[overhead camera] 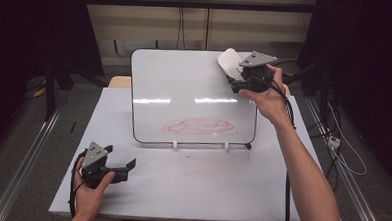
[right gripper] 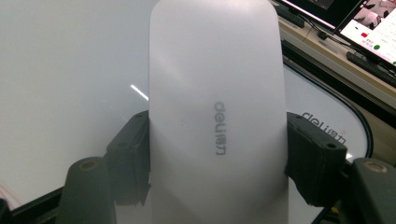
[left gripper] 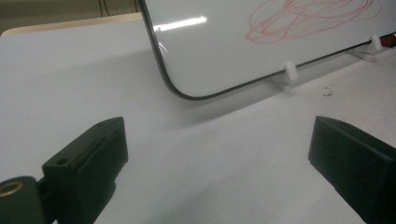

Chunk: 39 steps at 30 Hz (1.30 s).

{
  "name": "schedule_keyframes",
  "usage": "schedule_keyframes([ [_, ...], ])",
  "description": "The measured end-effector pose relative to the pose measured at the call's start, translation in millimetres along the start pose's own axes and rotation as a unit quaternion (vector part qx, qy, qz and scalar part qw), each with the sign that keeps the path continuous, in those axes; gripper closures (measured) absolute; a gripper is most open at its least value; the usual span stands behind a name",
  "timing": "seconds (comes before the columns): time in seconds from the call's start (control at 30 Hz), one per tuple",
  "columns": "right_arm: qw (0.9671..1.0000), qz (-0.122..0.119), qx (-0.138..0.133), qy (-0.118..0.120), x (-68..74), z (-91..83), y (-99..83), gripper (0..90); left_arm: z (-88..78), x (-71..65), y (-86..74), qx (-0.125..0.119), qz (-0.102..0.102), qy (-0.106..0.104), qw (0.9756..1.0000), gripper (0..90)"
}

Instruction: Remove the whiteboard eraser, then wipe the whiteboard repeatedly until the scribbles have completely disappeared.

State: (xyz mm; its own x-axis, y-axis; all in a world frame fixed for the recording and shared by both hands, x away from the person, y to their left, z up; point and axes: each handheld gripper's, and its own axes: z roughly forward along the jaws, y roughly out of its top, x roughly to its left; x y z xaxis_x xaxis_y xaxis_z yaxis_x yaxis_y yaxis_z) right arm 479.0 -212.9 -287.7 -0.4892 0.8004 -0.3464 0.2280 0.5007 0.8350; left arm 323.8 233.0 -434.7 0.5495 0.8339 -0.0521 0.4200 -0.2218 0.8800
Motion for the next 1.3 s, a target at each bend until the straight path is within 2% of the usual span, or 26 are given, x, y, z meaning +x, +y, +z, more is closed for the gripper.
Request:
schedule_keyframes([
  [0.33, 0.9997, 0.016, -0.019, 0.004, 9.7, -10.2, -16.7, 31.6, -1.2, -0.4, 0.7, -0.001, 0.003, 0.005, 1.0, 4.8],
  [0.7, 0.998, 0.037, -0.05, 0.008, 24.2, -25.2, -30.8, 31.6, 2.3, -5.7, 1.8, 0.005, 0.005, -0.006, 1.0, 4.8],
  [0.83, 0.9979, 0.042, -0.049, 0.01, 29.0, -24.7, -36.3, 31.6, 1.3, -6.6, 2.3, 0.002, 0.013, -0.003, 0.9999, 4.8],
  [0.93, 0.9979, 0.043, -0.048, 0.011, 32.2, -25.9, -40.1, 31.7, 1.0, -5.6, 2.2, 0.0, 0.01, -0.002, 1.0, 4.8],
  [0.97, 0.9979, 0.042, -0.048, 0.011, 32.9, -26.7, -41.4, 31.7, 0.8, -4.6, 2.2, 0.001, 0.016, 0.0, 0.9999, 4.8],
  [1.3, 0.9972, 0.049, -0.056, 0.009, 42.0, -34.8, -58.8, 31.7, -3.0, 0.6, -0.1, -0.001, 0.002, 0.007, 1.0, 4.8],
])
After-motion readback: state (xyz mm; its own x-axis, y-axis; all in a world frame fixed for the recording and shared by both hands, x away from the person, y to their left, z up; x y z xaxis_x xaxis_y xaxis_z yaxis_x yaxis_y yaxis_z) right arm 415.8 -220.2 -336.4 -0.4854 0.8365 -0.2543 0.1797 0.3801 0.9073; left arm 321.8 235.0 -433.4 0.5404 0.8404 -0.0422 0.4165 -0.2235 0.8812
